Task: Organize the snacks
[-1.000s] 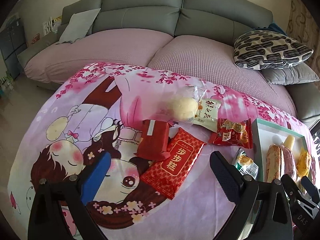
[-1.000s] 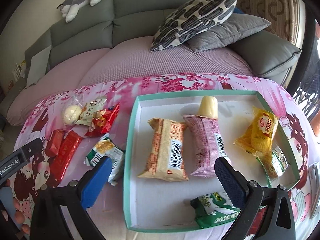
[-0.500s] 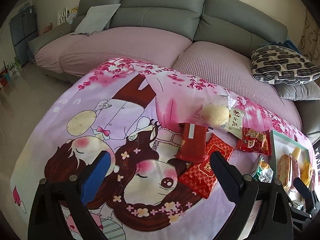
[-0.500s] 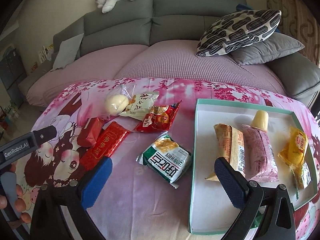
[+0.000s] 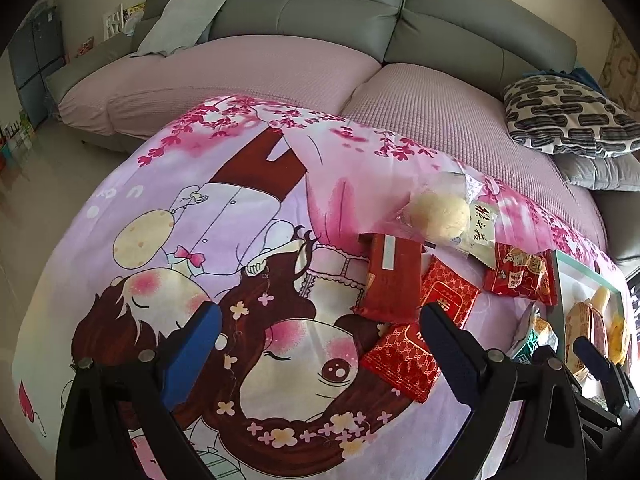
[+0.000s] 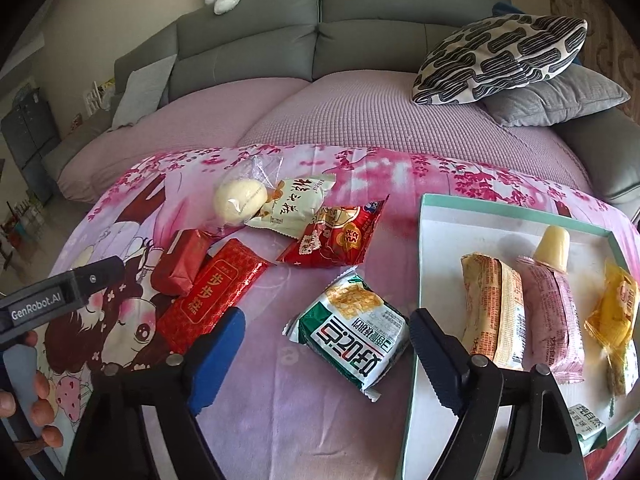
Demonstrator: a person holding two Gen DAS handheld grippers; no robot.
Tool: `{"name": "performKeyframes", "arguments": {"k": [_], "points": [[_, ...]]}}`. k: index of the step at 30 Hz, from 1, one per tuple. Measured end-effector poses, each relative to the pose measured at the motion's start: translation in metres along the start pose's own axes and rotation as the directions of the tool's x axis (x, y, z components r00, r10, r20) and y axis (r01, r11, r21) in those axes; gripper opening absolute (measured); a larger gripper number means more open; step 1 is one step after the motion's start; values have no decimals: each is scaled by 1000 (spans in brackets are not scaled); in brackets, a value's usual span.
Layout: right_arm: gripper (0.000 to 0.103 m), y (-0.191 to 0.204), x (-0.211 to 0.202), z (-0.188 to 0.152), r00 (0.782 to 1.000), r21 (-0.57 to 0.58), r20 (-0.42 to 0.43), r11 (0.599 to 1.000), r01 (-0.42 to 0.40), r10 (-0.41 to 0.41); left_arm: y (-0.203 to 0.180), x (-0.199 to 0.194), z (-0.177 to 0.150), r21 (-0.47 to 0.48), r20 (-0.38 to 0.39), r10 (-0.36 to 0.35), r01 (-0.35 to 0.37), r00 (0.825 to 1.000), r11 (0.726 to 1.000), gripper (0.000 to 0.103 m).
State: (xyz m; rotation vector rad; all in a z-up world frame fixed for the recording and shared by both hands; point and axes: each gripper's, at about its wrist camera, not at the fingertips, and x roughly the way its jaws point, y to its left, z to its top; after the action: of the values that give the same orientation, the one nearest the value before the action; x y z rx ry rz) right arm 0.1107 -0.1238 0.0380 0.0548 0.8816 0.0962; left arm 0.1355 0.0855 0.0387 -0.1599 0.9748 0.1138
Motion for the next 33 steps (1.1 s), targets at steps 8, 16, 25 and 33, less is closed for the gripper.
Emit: {"name": "performKeyframes", "arguments": {"k": [8, 16, 25, 33], "points": [[74, -4, 16, 8, 1000, -29, -7, 1000, -6, 6, -43, 25, -5, 94, -59, -58, 64, 997, 994, 98], [73, -7, 31, 5, 999, -39, -46, 999, -12, 10, -47, 38, 4, 93, -56, -28, 33, 998, 995, 98], [73, -10, 31, 5, 999, -26, -38, 1000, -13, 12, -25, 49, 4, 28, -77, 34, -32, 996, 999, 98], [73, -13, 36, 6, 999, -21, -31, 1000, -18, 17, -17, 54, 3, 10, -94, 73, -73, 993, 997, 98]]}}
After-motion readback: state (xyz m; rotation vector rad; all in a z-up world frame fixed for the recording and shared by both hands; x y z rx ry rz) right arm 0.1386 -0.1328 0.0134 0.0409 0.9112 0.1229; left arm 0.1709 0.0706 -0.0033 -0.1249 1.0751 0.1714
